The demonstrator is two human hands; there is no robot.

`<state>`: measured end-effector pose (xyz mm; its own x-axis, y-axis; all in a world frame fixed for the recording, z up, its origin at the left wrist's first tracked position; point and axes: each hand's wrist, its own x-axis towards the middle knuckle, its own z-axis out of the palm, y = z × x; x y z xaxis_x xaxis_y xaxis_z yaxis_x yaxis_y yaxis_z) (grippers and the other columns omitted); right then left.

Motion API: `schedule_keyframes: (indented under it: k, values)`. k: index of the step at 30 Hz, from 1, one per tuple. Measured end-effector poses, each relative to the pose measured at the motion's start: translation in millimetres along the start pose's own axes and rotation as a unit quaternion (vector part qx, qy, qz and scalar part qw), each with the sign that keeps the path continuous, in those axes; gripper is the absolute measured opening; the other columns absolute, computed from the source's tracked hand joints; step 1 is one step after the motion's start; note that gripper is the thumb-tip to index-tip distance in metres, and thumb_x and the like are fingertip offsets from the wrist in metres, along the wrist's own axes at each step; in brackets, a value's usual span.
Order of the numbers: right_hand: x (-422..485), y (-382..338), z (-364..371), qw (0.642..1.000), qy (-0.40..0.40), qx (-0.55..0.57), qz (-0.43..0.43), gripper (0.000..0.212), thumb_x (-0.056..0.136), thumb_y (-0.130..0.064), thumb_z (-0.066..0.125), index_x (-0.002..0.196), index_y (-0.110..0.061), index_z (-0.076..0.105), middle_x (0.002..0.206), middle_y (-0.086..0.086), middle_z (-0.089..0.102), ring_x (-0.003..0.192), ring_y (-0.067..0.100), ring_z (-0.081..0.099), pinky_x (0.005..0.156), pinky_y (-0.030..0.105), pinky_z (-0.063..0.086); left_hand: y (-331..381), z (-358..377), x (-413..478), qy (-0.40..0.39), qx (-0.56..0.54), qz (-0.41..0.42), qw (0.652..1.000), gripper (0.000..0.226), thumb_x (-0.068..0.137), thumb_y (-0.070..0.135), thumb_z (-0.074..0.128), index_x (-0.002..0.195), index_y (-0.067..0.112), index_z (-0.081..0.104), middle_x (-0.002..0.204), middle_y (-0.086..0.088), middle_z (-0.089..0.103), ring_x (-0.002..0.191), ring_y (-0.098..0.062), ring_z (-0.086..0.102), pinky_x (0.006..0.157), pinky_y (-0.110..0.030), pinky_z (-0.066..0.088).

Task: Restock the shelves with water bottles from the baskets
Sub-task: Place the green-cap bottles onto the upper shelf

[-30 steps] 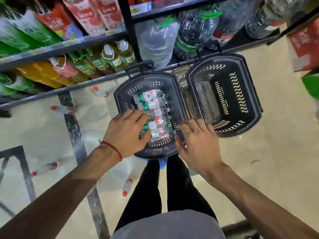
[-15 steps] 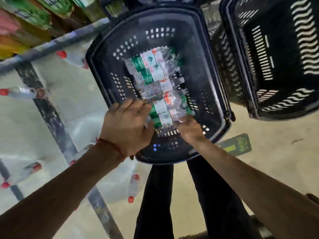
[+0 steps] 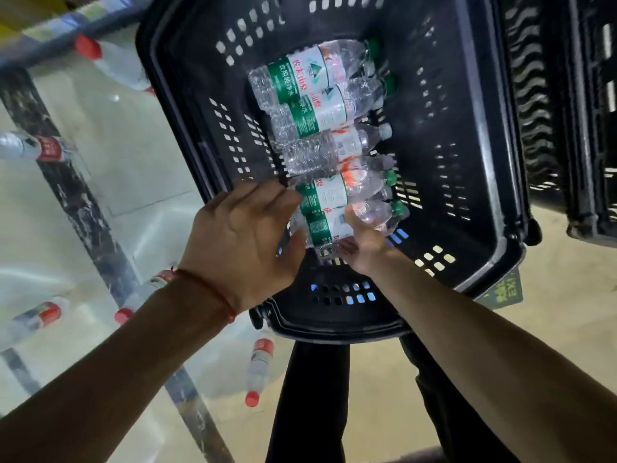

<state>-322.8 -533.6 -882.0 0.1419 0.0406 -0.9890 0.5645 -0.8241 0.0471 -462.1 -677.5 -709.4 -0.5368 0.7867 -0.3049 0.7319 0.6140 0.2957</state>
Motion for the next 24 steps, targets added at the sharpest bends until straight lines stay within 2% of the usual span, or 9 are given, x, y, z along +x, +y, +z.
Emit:
schedule_keyframes:
  k: [3, 6, 9, 10, 12, 14, 18, 20, 24]
  values:
    - [3.1, 3.8, 1.4, 0.999, 0.017, 0.015, -0.032, 0.073, 0.086, -0.051, 0.080, 0.141, -0.011, 0.054, 0.137, 0.010, 0.063, 0.098, 0.022, 0.073, 0.080, 0.032, 0.065, 4.6, -0.3, 0.8, -0.009, -0.006, -0.008, 1.000, 0.038, 0.087, 0.038, 0.058, 0.116, 0.017, 0.071, 0.105, -0.001, 0.070, 0.096, -0.026, 0.064, 0.074, -0.033, 0.051]
    - [-9.8, 6.3, -8.1, 0.998, 0.026, -0.002, -0.060, 0.065, 0.095, -0.040, 0.075, 0.145, -0.015, 0.042, 0.133, 0.004, 0.054, 0.095, 0.017, 0.070, 0.095, 0.035, 0.062, 12.4, -0.9, 3.8, -0.025, -0.011, -0.022, 0.999, 0.039, 0.088, 0.040, 0.056, 0.116, 0.017, 0.070, 0.105, 0.000, 0.070, 0.097, -0.025, 0.065, 0.073, -0.034, 0.053]
    - [-22.9, 4.1, -28.2, 0.987, -0.010, -0.091, -0.130, 0.034, 0.102, -0.020, 0.068, 0.131, -0.015, 0.050, 0.149, 0.006, 0.055, 0.130, 0.022, 0.062, 0.116, 0.040, 0.047, 24.8, -0.7, 10.2, -0.028, -0.021, -0.031, 0.999, 0.040, 0.086, 0.041, 0.057, 0.115, 0.017, 0.071, 0.104, 0.000, 0.071, 0.096, -0.027, 0.066, 0.074, -0.038, 0.057]
    - [-28.4, 0.6, -37.4, 0.976, -0.011, -0.127, -0.179, 0.032, 0.101, -0.013, 0.069, 0.130, -0.016, 0.055, 0.147, 0.007, 0.058, 0.132, 0.020, 0.061, 0.114, 0.038, 0.049, 29.9, -0.8, 13.0, -0.034, -0.026, -0.034, 0.999, 0.040, 0.086, 0.041, 0.057, 0.115, 0.017, 0.070, 0.105, -0.001, 0.071, 0.096, -0.028, 0.067, 0.074, -0.040, 0.058]
    - [-35.0, -9.6, -57.7, 0.938, -0.046, -0.164, -0.304, 0.042, 0.094, 0.008, 0.069, 0.132, 0.005, 0.053, 0.133, 0.014, 0.062, 0.112, 0.011, 0.069, 0.096, 0.026, 0.058, 40.5, -0.7, 19.0, -0.045, -0.031, -0.040, 0.998, 0.040, 0.086, 0.040, 0.057, 0.115, 0.017, 0.069, 0.104, -0.001, 0.070, 0.096, -0.029, 0.067, 0.073, -0.042, 0.058]
    - [-52.6, -20.7, -73.4, 0.906, -0.092, -0.169, -0.377, 0.053, 0.085, 0.022, 0.070, 0.131, 0.012, 0.048, 0.129, 0.021, 0.062, 0.102, 0.008, 0.072, 0.086, 0.022, 0.059, 50.8, -1.1, 24.3, -0.050, -0.036, -0.055, 0.997, 0.039, 0.084, 0.039, 0.059, 0.115, 0.017, 0.069, 0.103, -0.001, 0.070, 0.095, -0.030, 0.067, 0.073, -0.041, 0.058]
    - [-94.8, -51.3, -90.2, 0.866, -0.123, -0.267, -0.404, 0.049, 0.080, -0.002, 0.088, 0.111, -0.030, 0.063, 0.101, -0.014, 0.077, 0.099, 0.006, 0.074, 0.088, 0.025, 0.060, 69.2, -7.9, 34.5, -0.049, -0.055, -0.087, 0.994, 0.045, 0.084, 0.043, 0.056, 0.119, 0.018, 0.069, 0.106, 0.000, 0.071, 0.098, -0.030, 0.067, 0.076, -0.043, 0.059]
    - [-110.7, -62.6, -98.3, 0.863, -0.142, -0.264, -0.407, 0.047, 0.080, -0.003, 0.088, 0.108, -0.032, 0.064, 0.098, -0.017, 0.078, 0.100, 0.006, 0.075, 0.087, 0.023, 0.059, 76.2, -16.2, 36.2, -0.045, -0.064, -0.099, 0.992, 0.047, 0.085, 0.046, 0.051, 0.118, 0.018, 0.070, 0.105, 0.000, 0.072, 0.097, -0.029, 0.068, 0.076, -0.042, 0.058]
    - [-136.7, -77.2, -110.1, 0.878, -0.154, -0.225, -0.394, 0.066, 0.082, -0.007, 0.087, 0.135, -0.019, 0.051, 0.121, -0.006, 0.072, 0.111, 0.003, 0.070, 0.094, 0.018, 0.056, 86.3, -36.1, 36.4, -0.072, -0.085, -0.143, 0.983, 0.049, 0.091, 0.050, 0.050, 0.131, 0.025, 0.064, 0.123, 0.004, 0.068, 0.111, -0.025, 0.065, 0.086, -0.042, 0.054]
